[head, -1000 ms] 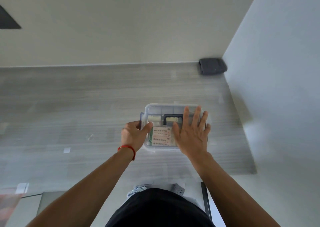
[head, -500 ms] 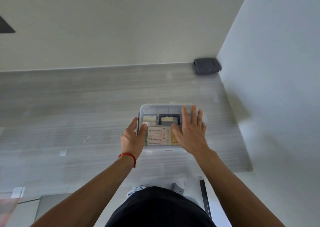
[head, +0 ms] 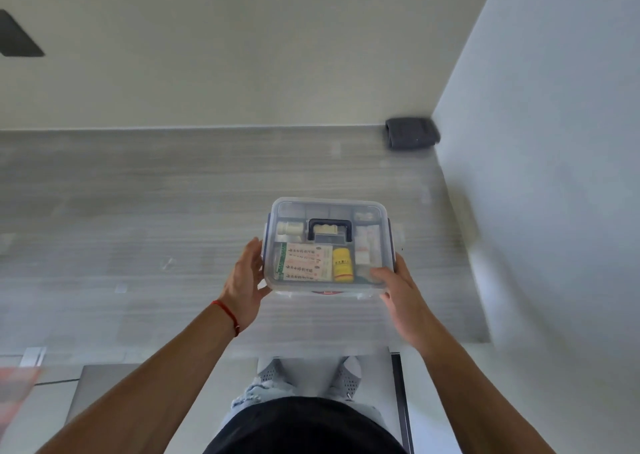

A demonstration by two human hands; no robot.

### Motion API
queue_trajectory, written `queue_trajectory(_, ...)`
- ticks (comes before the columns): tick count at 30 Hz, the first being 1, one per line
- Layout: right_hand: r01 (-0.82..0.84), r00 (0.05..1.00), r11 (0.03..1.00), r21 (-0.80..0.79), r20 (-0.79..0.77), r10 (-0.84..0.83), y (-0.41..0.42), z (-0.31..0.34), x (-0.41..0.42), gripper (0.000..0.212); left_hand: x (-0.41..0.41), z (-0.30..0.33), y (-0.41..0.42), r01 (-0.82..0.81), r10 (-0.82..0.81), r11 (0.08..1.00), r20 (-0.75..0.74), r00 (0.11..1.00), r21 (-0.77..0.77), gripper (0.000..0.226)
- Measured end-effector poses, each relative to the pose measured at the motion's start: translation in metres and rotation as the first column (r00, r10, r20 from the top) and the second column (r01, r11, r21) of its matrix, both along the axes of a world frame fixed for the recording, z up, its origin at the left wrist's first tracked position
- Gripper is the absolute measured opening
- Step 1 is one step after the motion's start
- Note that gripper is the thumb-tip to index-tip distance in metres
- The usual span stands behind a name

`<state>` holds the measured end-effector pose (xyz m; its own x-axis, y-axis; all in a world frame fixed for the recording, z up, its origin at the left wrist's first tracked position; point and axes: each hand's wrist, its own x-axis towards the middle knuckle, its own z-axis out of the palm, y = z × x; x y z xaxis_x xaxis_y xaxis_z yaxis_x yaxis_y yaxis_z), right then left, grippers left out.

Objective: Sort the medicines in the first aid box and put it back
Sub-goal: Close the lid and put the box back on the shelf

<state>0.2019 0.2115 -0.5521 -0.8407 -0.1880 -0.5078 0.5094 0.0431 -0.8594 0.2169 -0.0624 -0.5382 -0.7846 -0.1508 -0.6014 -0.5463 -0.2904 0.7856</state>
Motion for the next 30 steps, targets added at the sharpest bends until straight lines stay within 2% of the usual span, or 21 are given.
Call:
queue_trajectory(2, -0.088, 0.993, 0.990, 0.114, -0.070, 0.096, 0.007, 0.016, -0.001, 0.049, 0.004, 0.016, 0.003, 0.004, -0.006, 0.999, -0.044, 0.999, -0.044, 0.053)
queue_trajectory(4, -0.065, 0.989, 0.990, 0.129, -0.122, 0.081, 0.013, 0.037, -0.006, 0.036, 0.005, 0.035, 0.005, 0.017, -0.025, 0.998, -0.117, 0.993, -0.063, 0.056)
queue_trajectory(8, 0.097, 0.977, 0.992, 0.075, -0.197, -0.081, 0.018, 0.098, -0.019, 0.053, 0.003, 0.090, 0.007, 0.050, -0.072, 0.996, -0.316, 0.946, -0.078, 0.066)
queue_trajectory(13, 0.150, 0.892, 0.989, -0.020, -0.428, -0.143, 0.024, 0.188, -0.014, 0.038, -0.007, 0.178, 0.003, 0.103, -0.130, 0.992, -0.598, 0.791, -0.079, 0.041)
queue_trajectory(16, 0.164, 0.825, 0.986, -0.030, -0.544, -0.154, 0.021, 0.247, -0.006, 0.041, -0.009, 0.239, 0.004, 0.135, -0.226, 0.974, -0.704, 0.673, -0.184, 0.042)
queue_trajectory(18, 0.166, 0.784, 0.986, -0.022, -0.604, -0.145, 0.020, 0.283, 0.000, 0.040, -0.006, 0.274, 0.004, 0.125, -0.274, 0.960, -0.743, 0.610, -0.251, 0.041)
queue_trajectory(24, 0.154, 0.700, 0.988, -0.011, -0.704, -0.117, 0.027, 0.376, 0.018, 0.036, 0.009, 0.360, 0.006, 0.120, -0.378, 0.921, -0.776, 0.505, -0.370, 0.053)
queue_trajectory(30, 0.179, 0.615, 0.984, 0.007, -0.782, -0.106, 0.032, 0.461, 0.024, 0.036, 0.007, 0.435, 0.006, 0.094, -0.419, 0.903, -0.806, 0.419, -0.420, 0.062)
